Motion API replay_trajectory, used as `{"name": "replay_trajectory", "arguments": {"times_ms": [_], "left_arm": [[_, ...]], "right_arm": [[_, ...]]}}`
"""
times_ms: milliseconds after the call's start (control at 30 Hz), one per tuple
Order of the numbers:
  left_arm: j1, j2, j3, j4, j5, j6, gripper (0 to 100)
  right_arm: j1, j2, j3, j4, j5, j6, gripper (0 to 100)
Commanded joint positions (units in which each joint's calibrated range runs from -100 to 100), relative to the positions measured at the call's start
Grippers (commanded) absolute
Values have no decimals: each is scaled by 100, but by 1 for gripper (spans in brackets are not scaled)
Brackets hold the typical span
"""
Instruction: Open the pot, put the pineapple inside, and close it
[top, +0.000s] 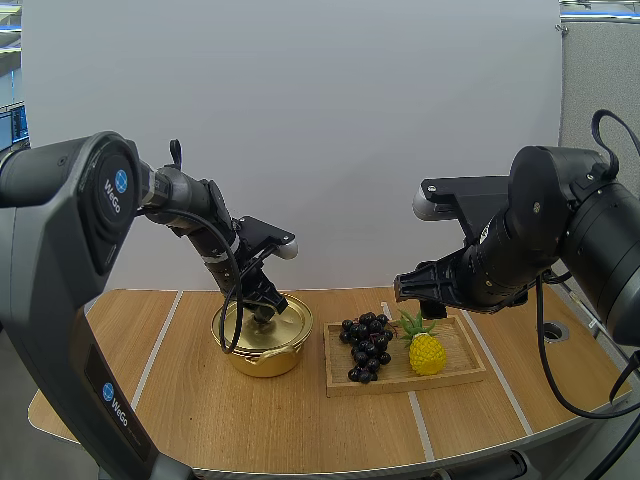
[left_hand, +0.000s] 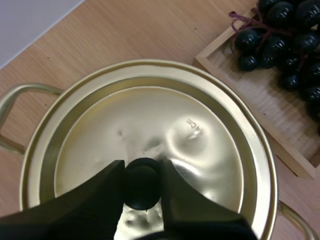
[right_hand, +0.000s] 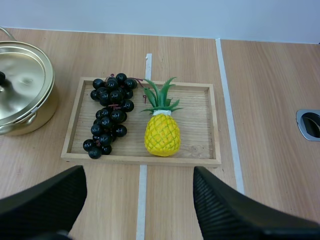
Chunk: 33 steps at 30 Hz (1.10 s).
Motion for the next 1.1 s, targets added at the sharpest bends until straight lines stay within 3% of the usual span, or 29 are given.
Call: {"name": "replay_trajectory", "arguments": {"times_ms": [0,100,333,567,867,1067], "left_arm": [[-23,-1,-64,59,386,-91,11],[-23,-1,-64,59,426,-112,0],[-23,-259,-421,59,717,-218,0],[-23,-1213,-1663,74,1246,-369,0],[-23,-2404,-3584,752,1246,-777,0],[-16,-2817,-4772,857,1246,-1016,0]], "right_arm": [[-23,-20,-34,-6,-94,0,100],[-23,-20,-34,-6,-94,0,100],[-23,-20,-34,-6,-94,0,100],[-23,-20,-34,-6,-94,0,100],[-23,-20,-34,-6,-94,0,100],[-23,-20,-34,-6,-94,0,100]]}}
